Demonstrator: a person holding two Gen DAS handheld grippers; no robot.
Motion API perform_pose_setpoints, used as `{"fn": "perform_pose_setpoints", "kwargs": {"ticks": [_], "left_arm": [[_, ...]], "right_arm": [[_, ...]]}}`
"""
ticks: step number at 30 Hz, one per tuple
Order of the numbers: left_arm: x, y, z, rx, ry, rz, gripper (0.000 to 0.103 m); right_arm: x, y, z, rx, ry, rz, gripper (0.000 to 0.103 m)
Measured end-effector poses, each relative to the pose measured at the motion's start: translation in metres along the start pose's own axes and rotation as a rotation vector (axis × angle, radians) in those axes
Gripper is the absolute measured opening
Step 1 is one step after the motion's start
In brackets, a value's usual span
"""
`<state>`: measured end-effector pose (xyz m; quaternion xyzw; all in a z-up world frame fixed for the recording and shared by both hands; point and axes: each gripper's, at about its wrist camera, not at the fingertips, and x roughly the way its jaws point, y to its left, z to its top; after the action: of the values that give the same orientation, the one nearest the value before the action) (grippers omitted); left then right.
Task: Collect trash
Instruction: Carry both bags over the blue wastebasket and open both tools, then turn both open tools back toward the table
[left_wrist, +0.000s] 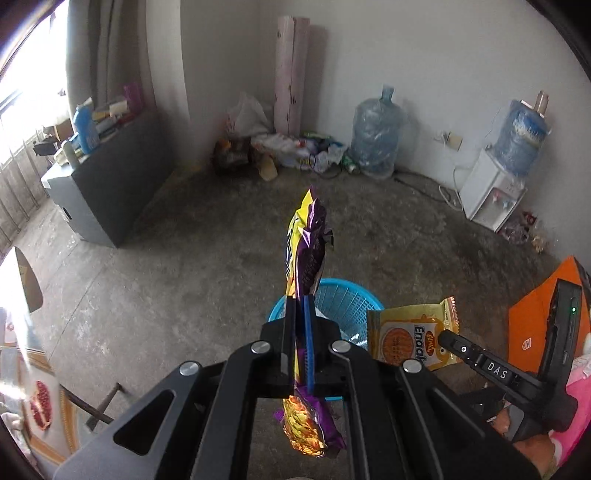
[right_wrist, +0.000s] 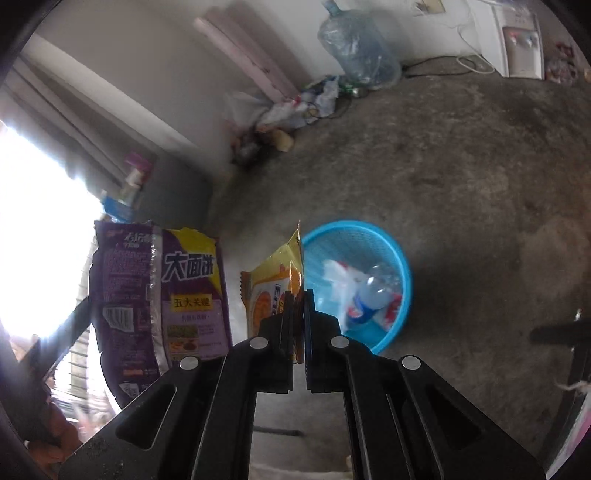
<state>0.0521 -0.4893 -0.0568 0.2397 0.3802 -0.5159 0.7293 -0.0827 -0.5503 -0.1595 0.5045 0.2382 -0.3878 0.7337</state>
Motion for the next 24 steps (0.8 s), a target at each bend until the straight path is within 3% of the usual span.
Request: {"fn": "perform_pose_setpoints", "kwargs": {"ticks": [5, 6, 7, 9, 12, 15, 24], "left_arm": [[0.07, -0.013, 0.016, 0.027, 0.086, 0.0, 0.006], [0.084, -0.014, 0.017, 0.031, 0.11, -0.007, 0.01], [0.099, -0.017, 0.017, 0.044, 0.142, -0.007, 0.015], [0.123, -0.019, 0.014, 0.052, 0.19, 0.014, 0.036], [0.135, -0.022, 0.013, 0.01, 0.203, 0.022, 0.038], [0.119, -0.018, 0.012, -0.025, 0.17, 0.007, 0.043], [0.016, -0.025, 0.015, 0.025, -0.016, 0.038, 0.048]], "right_arm": [[0.05, -0.006, 0.025, -0.056, 0.017, -0.103, 0.008], [0.059, -0.01, 0.027, -0.063, 0.022, -0.12, 0.011], [0.074, -0.014, 0.03, -0.062, 0.048, -0.118, 0.026], [0.102, -0.026, 0.035, -0.037, 0.109, -0.128, 0.043], [0.122, -0.046, 0.035, 0.003, 0.153, -0.13, 0.043], [0.107, -0.061, 0.034, 0.074, 0.126, -0.091, 0.051], [0.053, -0.07, 0.035, 0.148, 0.016, -0.018, 0.052]]}}
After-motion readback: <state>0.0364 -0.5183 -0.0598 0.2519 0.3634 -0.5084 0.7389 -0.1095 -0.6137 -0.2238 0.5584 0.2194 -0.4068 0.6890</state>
